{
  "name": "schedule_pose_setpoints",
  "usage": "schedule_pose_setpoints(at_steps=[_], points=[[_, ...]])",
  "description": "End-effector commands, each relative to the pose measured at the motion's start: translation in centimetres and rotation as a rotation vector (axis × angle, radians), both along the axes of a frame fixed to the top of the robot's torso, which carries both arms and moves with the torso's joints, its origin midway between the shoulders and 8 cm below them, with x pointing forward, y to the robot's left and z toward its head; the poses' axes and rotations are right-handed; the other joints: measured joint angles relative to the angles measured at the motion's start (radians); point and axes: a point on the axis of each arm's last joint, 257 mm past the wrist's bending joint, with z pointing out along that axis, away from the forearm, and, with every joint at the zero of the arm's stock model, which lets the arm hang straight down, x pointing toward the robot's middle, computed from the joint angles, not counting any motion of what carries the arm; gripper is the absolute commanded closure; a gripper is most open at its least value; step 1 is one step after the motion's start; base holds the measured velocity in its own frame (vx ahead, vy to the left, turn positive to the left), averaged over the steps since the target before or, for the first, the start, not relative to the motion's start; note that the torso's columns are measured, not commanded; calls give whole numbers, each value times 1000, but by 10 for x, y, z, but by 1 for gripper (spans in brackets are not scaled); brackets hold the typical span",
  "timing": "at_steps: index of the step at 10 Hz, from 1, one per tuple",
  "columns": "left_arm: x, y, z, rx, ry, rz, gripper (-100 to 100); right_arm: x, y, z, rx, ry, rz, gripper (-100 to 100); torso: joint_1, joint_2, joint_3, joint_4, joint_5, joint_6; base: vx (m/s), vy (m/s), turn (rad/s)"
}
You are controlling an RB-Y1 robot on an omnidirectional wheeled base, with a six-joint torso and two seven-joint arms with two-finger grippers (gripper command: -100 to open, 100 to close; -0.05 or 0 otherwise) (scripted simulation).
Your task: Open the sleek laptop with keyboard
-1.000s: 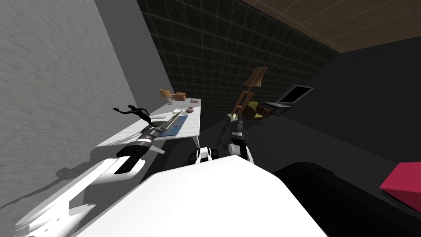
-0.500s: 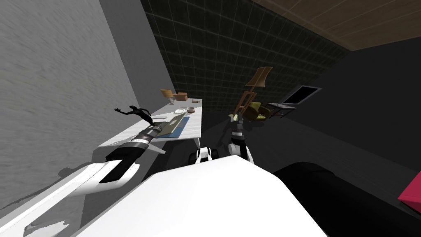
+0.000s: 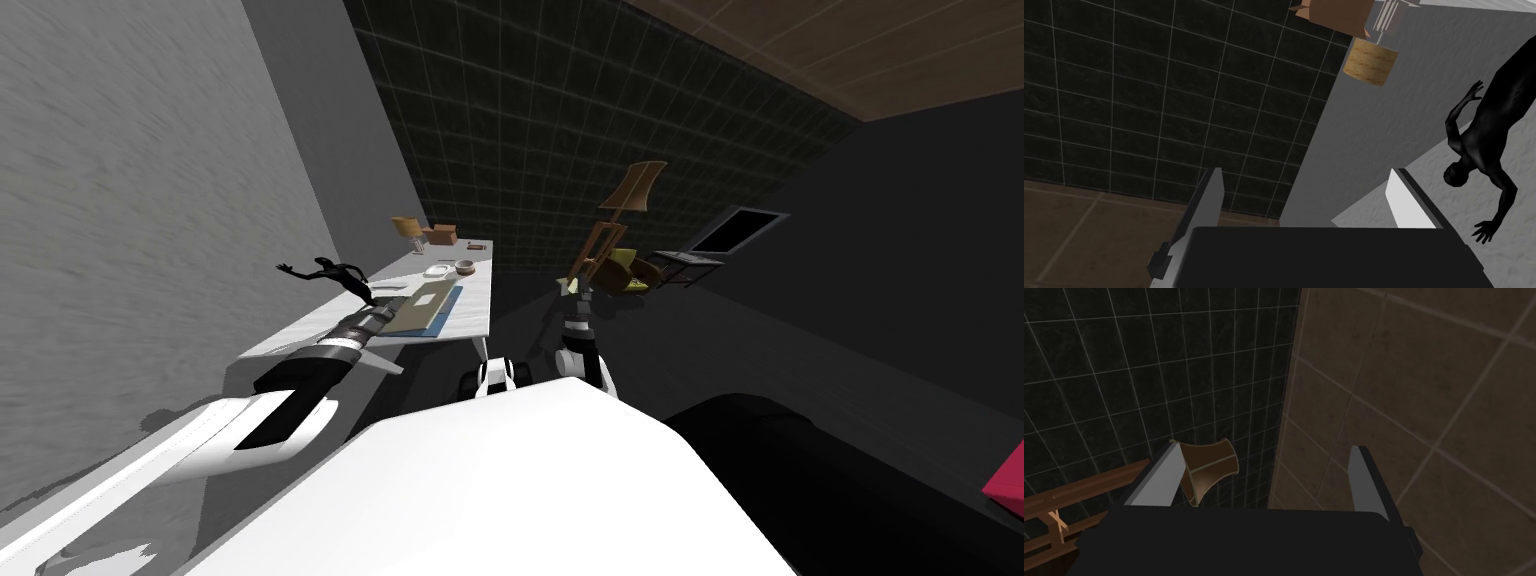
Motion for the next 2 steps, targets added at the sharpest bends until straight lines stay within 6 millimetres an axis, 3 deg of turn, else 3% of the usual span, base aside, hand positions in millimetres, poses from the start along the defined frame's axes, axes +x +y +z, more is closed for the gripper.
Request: schedule_pose_setpoints(at_steps=[1,2], points=[[0,0,0,0,0,0,0,0,0,0,0,0,0,0,0,-1,0,0,0,0,0,0,0],[0,0,0,0,0,0,0,0,0,0,0,0,0,0,0,-1,-1,0,0,0,0,0,0]])
